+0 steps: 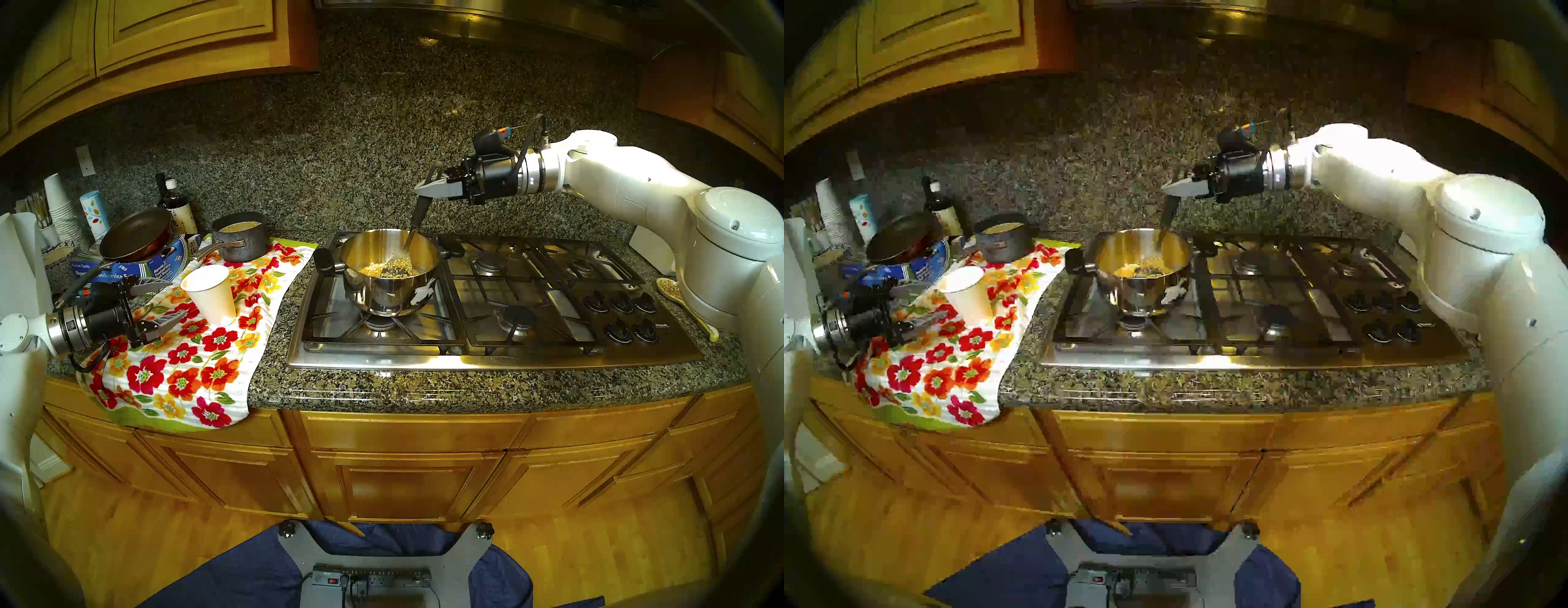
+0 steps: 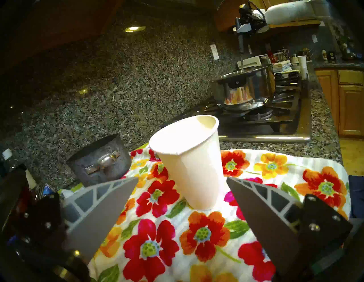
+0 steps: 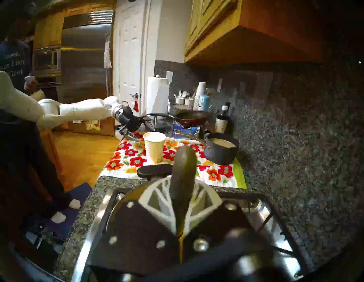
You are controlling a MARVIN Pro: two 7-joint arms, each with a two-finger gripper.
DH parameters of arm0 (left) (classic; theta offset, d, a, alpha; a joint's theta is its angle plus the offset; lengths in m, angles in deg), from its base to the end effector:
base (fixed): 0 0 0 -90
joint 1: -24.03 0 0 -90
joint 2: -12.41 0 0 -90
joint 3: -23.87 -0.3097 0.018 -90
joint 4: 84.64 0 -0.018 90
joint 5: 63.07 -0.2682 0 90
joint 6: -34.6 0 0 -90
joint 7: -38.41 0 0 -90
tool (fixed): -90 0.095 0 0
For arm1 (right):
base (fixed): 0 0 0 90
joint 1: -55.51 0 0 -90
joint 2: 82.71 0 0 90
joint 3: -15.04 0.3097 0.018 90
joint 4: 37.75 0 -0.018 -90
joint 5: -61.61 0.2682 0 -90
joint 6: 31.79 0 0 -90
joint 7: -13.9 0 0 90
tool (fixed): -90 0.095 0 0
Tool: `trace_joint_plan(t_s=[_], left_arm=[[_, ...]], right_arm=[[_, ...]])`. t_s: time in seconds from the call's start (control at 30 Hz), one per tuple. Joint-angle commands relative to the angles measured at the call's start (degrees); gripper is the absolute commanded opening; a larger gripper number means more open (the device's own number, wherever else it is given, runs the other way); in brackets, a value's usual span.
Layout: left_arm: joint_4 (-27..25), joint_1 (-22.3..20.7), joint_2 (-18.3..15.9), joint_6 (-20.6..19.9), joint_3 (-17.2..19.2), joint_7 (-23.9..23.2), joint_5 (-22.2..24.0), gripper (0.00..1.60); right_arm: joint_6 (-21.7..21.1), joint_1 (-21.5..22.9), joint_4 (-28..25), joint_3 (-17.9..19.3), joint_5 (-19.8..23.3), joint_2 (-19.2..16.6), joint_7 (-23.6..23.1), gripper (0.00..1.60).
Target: Pour oats into pot and stir with a spoon
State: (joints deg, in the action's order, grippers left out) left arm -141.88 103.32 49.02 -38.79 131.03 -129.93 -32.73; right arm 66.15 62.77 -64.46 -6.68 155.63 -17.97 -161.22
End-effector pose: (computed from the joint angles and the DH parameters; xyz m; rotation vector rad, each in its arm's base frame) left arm 0.3300 0.3549 -0.1961 1.9033 -1.1742 1.8380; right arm 0.5613 -0.0435 0.0003 -1.4003 -1.4570 -1.2003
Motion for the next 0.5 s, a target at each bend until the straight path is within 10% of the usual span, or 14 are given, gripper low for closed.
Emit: trace_joint_plan(t_s=[0.0,0.47], left_arm=[[-0.8,-1.4,-0.9,-0.2,1.2,-0.1,1.1,1.6],[-0.8,-1.4,-0.9,-0.1,1.2,-0.1,1.0,1.6]], right_arm=[[0.7,2.0,-1.9,-0.5,-0.9,-3.9,0.4,0.0],[2.4,0.6,7.7,-0.5,-2.5,2.1,4.6,0.0]])
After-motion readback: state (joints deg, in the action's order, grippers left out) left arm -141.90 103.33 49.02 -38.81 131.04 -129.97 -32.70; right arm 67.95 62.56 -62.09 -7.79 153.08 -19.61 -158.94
